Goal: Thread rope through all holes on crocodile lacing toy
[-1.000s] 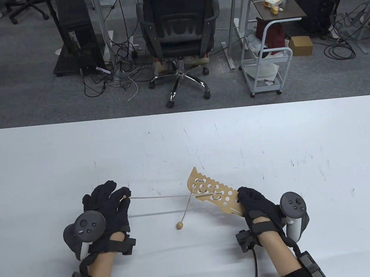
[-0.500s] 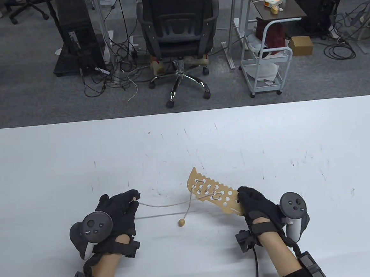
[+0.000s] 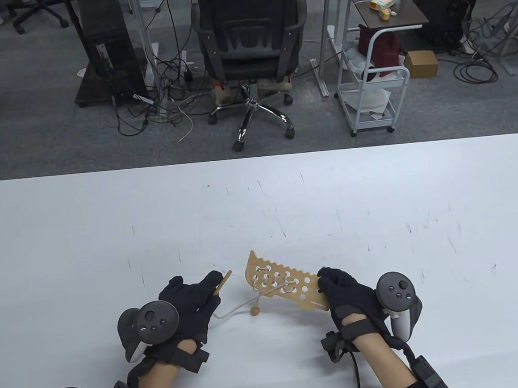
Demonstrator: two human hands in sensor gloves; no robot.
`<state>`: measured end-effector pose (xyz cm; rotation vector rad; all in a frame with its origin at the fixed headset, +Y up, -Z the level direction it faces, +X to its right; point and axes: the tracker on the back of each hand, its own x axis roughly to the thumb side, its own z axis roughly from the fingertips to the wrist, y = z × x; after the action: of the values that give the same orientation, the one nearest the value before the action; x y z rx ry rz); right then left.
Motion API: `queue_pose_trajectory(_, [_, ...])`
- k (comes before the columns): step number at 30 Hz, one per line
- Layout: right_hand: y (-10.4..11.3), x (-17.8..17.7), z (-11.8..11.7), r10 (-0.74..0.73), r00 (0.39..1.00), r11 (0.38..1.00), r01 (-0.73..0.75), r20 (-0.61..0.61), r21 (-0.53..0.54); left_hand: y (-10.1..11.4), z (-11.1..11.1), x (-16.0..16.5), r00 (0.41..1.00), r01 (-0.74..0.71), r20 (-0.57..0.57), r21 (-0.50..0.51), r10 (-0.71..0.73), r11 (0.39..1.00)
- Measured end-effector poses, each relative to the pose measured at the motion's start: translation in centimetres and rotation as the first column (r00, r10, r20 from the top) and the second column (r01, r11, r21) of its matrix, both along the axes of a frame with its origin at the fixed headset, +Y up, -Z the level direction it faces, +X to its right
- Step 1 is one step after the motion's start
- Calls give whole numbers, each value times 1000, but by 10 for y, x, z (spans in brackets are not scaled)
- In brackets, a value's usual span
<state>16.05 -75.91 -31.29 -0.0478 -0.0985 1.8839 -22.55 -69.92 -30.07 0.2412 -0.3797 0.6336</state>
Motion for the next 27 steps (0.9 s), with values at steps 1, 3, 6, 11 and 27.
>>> queue_pose_trajectory(1, [0,-2,1,7,1000,1000,-7,-6,4,1,1,2,1000,3,4,0,-3,1000])
queue_pose_trajectory(3, [2,-5,1,20,1000,1000,-20,-16,12,2,4,7,1000,18,18,8,-18,1000])
queue_pose_trajectory(6, [3,-8,2,30,999,999,-29,-30,21,4,8,12,999,10,44,18,-11,1000])
queue_pose_trajectory(11, [3,-14,3,52,997,998,-50,-56,30,9,15,23,996,-8,94,35,5,999])
queue_pose_trajectory(27, [10,-38,13,103,982,992,-89,-157,90,9,25,47,988,64,136,37,-69,997])
